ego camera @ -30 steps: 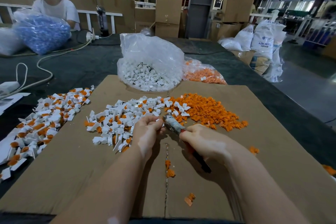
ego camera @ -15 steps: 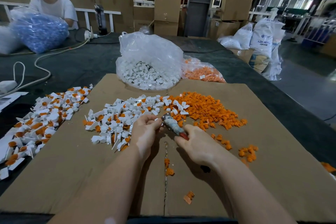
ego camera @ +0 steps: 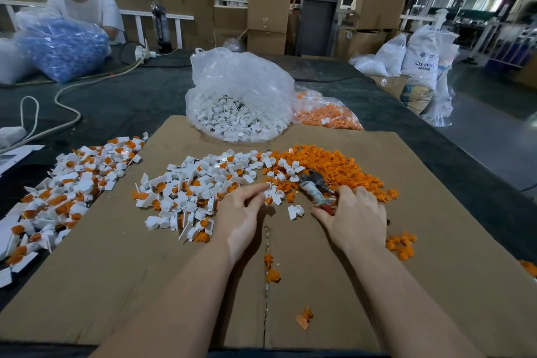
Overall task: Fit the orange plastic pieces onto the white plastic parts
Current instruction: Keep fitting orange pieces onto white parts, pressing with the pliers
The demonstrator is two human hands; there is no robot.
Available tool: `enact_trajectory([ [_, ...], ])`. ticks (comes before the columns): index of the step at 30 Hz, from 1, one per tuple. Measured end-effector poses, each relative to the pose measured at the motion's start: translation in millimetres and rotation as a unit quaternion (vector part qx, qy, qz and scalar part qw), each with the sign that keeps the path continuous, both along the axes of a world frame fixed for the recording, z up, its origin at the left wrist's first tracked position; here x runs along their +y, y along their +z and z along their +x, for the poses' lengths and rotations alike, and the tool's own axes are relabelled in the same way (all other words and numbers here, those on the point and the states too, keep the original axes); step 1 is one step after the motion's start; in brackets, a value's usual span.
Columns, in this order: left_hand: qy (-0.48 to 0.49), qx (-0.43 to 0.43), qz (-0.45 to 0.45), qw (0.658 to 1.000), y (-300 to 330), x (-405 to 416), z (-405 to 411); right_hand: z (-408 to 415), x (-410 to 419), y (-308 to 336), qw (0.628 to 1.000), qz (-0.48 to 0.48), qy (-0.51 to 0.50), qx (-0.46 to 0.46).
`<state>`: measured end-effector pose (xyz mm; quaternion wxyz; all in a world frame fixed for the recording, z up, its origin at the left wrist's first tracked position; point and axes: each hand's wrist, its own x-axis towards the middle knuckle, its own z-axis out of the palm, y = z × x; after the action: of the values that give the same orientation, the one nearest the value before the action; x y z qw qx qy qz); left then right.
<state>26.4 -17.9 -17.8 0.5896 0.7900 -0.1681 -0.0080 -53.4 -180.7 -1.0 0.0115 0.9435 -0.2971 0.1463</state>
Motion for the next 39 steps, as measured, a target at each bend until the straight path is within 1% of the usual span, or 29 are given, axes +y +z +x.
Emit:
enact_trajectory([
  [3,-0.006,-0.016,0.023,1.0,0.0,0.1,0.1,-1.2,3.4,-5.0,0.999,-0.036,-0.013,0.019],
  [5,-0.008,-0.017,0.034,0.999,-1.1,0.5,0.6,-0.2,10.0,-5.2,0.998,-0.059,0.013,-0.008],
  [7,-0.026,-0.008,0.039,0.999,-1.2,1.1,1.5,3.7,21.2,-4.9,0.989,-0.029,0.108,-0.098],
  [9,-0.046,0.003,0.04,0.998,-1.0,1.7,1.8,6.9,35.7,-5.6,0.959,0.035,0.212,-0.186],
  [10,-0.05,0.0,0.046,0.998,-0.7,2.2,1.7,7.5,42.1,-6.5,0.944,0.059,0.246,-0.212],
  [12,-0.053,-0.008,0.052,0.997,0.2,3.0,1.0,7.5,49.7,-8.8,0.926,0.092,0.283,-0.232],
  [14,-0.065,0.01,0.035,0.997,0.6,4.2,0.3,7.1,51.5,-11.3,0.923,0.123,0.285,-0.23],
  [16,-0.087,0.046,0.01,0.995,1.7,5.4,-1.3,7.2,50.7,-13.1,0.925,0.148,0.267,-0.227],
  [17,-0.095,0.048,0.013,0.994,1.7,5.6,-1.7,7.4,50.8,-13.6,0.926,0.156,0.258,-0.227],
  [19,-0.106,0.018,0.049,0.993,1.7,5.2,-3.2,7.9,51.3,-14.9,0.928,0.159,0.249,-0.227],
  [21,-0.109,-0.003,0.059,0.992,3.1,4.5,-5.0,7.0,52.3,-15.2,0.929,0.162,0.246,-0.225],
  [24,-0.109,-0.009,0.053,0.993,4.0,3.9,-6.6,4.9,51.8,-14.2,0.924,0.169,0.248,-0.237],
  [29,-0.119,-0.022,0.073,0.99,6.7,3.1,-8.5,3.0,51.6,-13.8,0.917,0.172,0.272,-0.234],
  [34,-0.12,-0.049,0.108,0.986,8.2,2.2,-9.1,3.9,50.5,-14.6,0.918,0.178,0.273,-0.226],
  [39,-0.11,-0.056,0.117,0.985,6.7,0.8,-10.1,3.8,49.8,-15.2,0.919,0.182,0.271,-0.221],
])
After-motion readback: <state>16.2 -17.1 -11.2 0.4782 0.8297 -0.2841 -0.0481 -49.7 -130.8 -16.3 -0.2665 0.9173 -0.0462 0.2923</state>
